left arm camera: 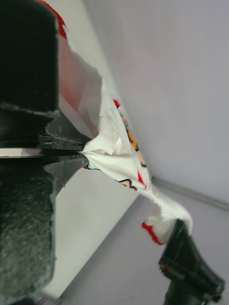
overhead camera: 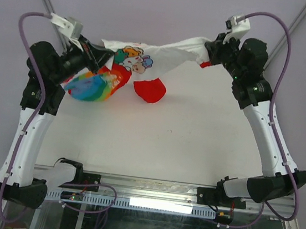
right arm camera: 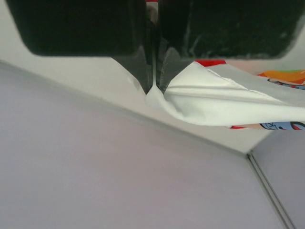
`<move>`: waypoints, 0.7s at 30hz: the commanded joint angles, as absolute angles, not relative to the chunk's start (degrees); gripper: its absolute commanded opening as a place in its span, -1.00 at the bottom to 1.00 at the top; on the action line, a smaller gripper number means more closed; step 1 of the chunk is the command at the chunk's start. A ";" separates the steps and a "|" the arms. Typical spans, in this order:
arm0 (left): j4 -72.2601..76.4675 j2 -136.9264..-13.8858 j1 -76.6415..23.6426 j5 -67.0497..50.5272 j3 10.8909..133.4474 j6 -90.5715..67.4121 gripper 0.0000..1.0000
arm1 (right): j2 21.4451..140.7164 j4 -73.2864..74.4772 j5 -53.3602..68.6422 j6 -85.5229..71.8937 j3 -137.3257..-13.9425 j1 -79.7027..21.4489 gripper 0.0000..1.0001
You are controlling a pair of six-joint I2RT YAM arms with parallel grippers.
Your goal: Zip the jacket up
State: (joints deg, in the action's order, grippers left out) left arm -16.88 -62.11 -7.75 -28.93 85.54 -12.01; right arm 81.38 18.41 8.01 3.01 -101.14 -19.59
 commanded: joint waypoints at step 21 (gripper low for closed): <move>-14.16 -55.44 -53.34 -11.86 49.39 -20.03 0.17 | 67.97 21.79 -8.39 -10.77 -54.84 -15.59 0.39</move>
State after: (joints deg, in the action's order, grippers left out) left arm -12.10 -56.49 -53.28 -18.74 42.37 -23.18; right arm 71.66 19.09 -10.81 -8.34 -50.37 -15.51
